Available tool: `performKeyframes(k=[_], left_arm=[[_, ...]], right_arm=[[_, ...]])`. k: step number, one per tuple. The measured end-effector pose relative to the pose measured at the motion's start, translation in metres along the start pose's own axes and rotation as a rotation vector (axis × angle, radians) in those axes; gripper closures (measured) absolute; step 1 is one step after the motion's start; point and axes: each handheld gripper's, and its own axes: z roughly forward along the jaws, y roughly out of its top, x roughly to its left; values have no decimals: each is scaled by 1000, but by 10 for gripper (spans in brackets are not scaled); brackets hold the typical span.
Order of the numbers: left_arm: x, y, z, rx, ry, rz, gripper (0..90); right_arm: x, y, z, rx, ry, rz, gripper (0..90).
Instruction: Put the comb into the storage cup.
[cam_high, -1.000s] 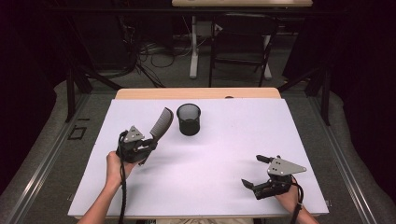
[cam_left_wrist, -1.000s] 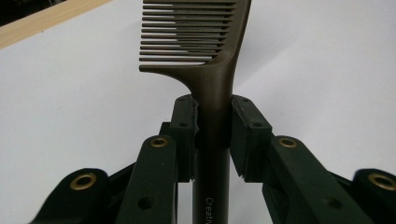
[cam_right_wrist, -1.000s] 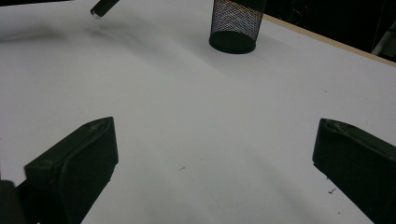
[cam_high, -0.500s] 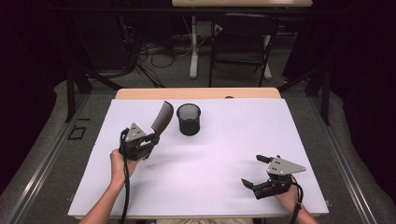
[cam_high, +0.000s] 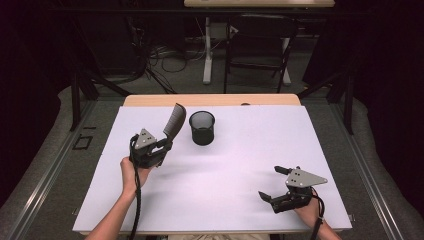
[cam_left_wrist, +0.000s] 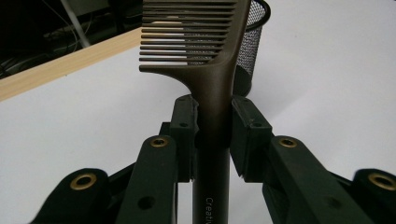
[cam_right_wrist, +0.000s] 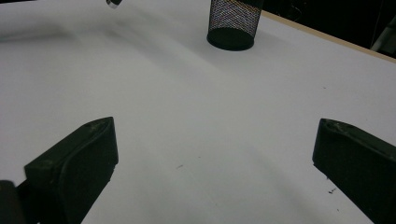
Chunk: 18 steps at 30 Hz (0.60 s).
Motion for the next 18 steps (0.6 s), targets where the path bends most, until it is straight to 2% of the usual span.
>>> performKeyframes(k=[7, 18], left_arm=[[0, 5, 0, -37, 11, -4, 726], [4, 12, 4, -59, 13, -21, 726]], right_arm=[[1, 0, 0, 4, -1, -5, 0], [1, 0, 0, 7, 0, -7, 0]])
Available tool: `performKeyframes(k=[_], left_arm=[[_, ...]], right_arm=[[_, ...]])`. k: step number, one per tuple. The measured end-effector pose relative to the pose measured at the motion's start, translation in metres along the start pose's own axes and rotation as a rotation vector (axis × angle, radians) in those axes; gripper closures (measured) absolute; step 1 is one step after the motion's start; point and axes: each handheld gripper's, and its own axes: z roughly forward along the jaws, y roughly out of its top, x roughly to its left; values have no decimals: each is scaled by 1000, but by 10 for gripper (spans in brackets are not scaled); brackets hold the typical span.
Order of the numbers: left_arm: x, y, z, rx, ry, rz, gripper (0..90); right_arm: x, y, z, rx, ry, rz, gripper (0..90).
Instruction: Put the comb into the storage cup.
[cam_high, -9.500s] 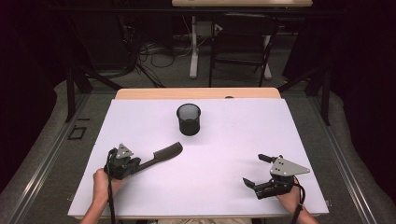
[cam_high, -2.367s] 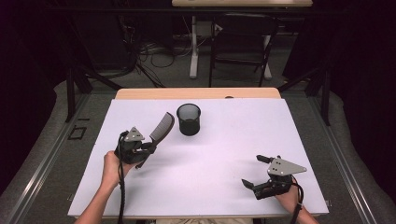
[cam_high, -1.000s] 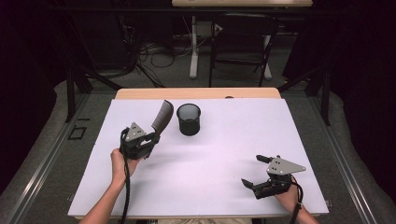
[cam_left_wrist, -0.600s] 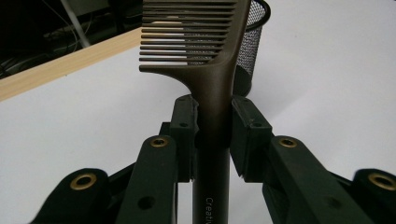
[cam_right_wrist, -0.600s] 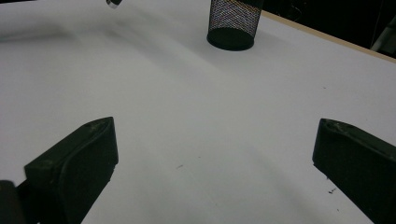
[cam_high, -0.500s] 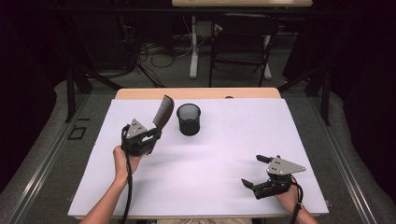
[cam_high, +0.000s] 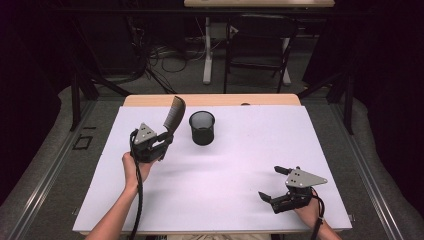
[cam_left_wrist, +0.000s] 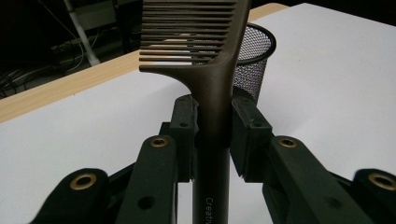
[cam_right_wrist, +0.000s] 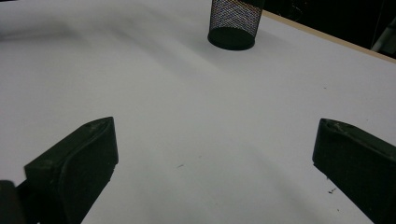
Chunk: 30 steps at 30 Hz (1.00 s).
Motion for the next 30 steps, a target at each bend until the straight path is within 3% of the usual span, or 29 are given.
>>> performKeyframes(k=[14, 30], left_arm=[[-2, 6, 8, 1, -9, 21, 726], [-5, 24, 13, -39, -16, 13, 726]], right_arm=[[0, 0, -1, -4, -1, 7, 0], [0, 0, -1, -9, -4, 9, 0]])
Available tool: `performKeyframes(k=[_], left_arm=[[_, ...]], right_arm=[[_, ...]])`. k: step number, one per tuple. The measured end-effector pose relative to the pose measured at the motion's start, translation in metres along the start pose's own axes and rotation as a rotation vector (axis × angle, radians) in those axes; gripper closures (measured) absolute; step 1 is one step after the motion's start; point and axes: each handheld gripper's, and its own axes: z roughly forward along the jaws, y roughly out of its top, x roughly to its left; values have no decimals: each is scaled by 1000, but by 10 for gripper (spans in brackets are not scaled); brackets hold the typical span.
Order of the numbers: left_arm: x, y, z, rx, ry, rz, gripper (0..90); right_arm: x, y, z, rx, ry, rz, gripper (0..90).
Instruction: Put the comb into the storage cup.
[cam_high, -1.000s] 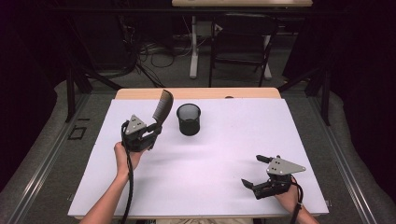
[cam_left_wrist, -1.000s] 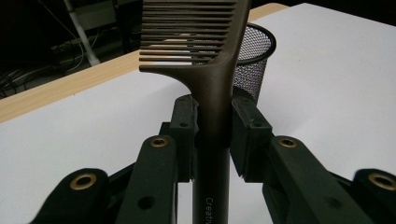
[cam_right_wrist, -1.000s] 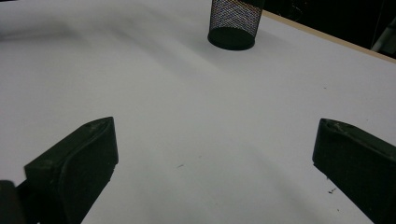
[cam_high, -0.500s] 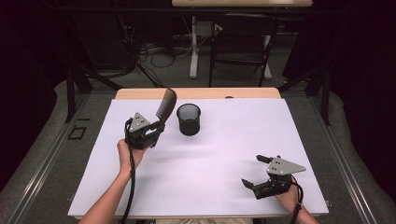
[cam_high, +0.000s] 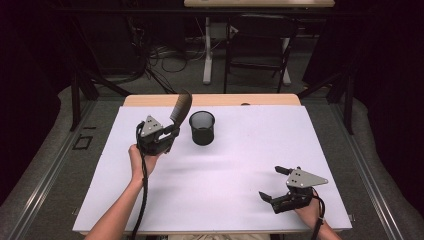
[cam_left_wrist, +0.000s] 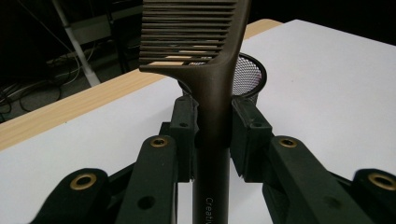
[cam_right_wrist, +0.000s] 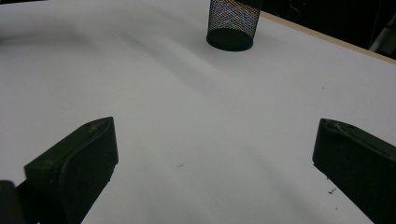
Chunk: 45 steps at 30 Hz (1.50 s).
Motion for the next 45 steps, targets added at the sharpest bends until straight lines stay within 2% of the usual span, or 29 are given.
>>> performKeyframes(k=[12, 45], left_arm=[[3, 13, 5, -12, -4, 1, 726], [-1, 43, 26, -51, -10, 12, 726]], right_arm=[[0, 0, 0, 4, -2, 0, 0], [0, 0, 0, 4, 0, 2, 0]])
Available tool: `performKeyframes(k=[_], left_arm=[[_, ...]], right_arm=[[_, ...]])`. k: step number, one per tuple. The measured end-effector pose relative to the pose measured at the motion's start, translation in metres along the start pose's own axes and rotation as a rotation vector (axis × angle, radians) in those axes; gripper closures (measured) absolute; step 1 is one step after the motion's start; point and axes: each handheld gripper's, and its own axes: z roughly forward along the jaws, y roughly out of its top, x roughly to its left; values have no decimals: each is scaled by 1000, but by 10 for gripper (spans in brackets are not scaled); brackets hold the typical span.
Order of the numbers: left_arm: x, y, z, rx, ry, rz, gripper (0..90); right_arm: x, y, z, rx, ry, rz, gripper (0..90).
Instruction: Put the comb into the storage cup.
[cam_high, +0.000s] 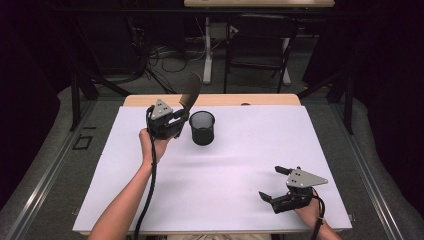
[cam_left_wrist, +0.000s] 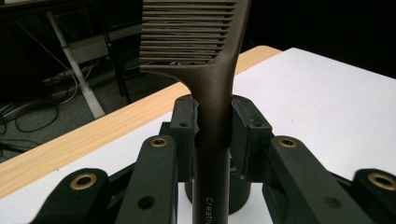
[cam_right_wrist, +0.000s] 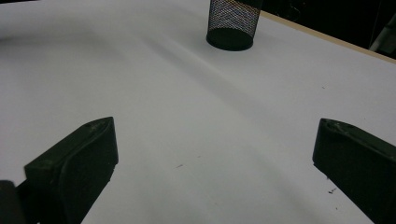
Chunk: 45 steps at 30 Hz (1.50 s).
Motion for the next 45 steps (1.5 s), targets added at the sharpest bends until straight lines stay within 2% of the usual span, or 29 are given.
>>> performKeyframes(k=[45], left_arm=[[1, 21, 22, -58, 12, -23, 726]], right_arm=[[0, 0, 0, 2, -1, -3, 0]])
